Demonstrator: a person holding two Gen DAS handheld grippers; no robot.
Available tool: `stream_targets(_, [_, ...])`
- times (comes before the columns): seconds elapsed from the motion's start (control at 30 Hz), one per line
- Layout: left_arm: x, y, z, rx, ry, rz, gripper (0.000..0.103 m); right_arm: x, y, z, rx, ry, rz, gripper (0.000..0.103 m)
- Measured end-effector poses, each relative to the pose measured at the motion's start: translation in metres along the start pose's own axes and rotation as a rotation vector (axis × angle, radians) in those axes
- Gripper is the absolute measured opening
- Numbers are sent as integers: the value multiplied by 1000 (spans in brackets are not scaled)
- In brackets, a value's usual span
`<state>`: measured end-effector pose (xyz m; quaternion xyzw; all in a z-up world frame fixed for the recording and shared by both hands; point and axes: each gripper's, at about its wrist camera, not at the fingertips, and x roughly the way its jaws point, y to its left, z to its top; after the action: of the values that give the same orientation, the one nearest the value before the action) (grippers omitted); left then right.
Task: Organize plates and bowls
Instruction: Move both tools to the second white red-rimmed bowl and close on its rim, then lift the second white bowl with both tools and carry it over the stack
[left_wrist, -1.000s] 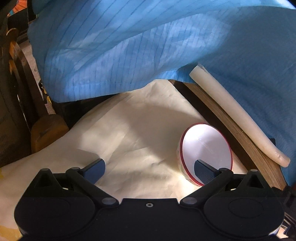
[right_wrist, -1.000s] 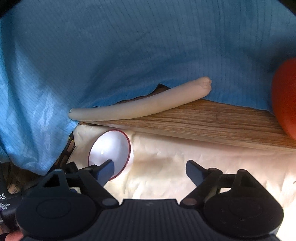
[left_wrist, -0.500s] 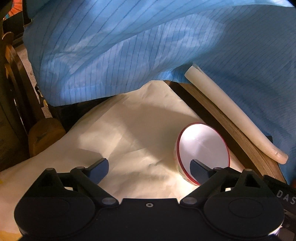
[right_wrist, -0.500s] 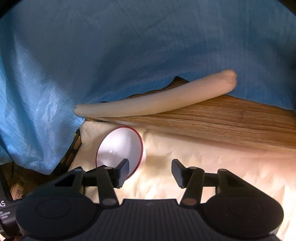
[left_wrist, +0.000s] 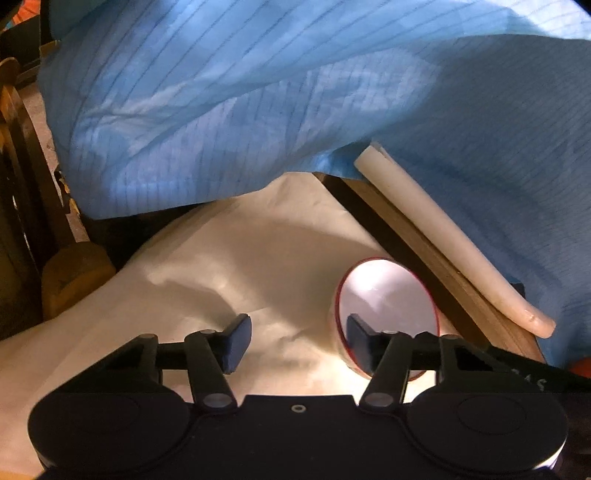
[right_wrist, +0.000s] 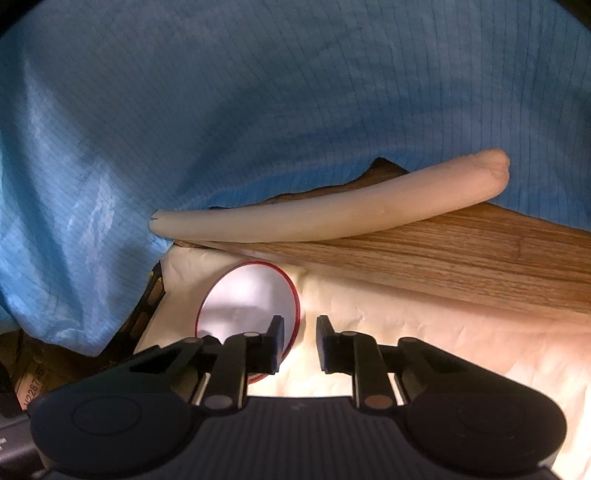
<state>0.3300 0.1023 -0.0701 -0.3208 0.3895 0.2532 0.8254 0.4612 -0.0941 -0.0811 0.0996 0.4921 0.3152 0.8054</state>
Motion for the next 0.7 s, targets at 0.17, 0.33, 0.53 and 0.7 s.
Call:
stream_targets(0.17, [2, -1, 0, 0, 0, -35, 42, 0, -1, 0, 7, 3, 10, 16])
stream_targets(0.33, [3, -2, -1, -17, 5, -101, 21, 2, 0, 0, 8, 7, 11, 16])
stream_targets(0.53, [2, -1, -5, -23, 3, -133, 12, 2, 0, -2, 0, 6, 19, 12])
stream_targets(0.7, [-1, 0, -10, -15, 10, -130, 11, -2, 2, -5, -17, 12, 8, 11])
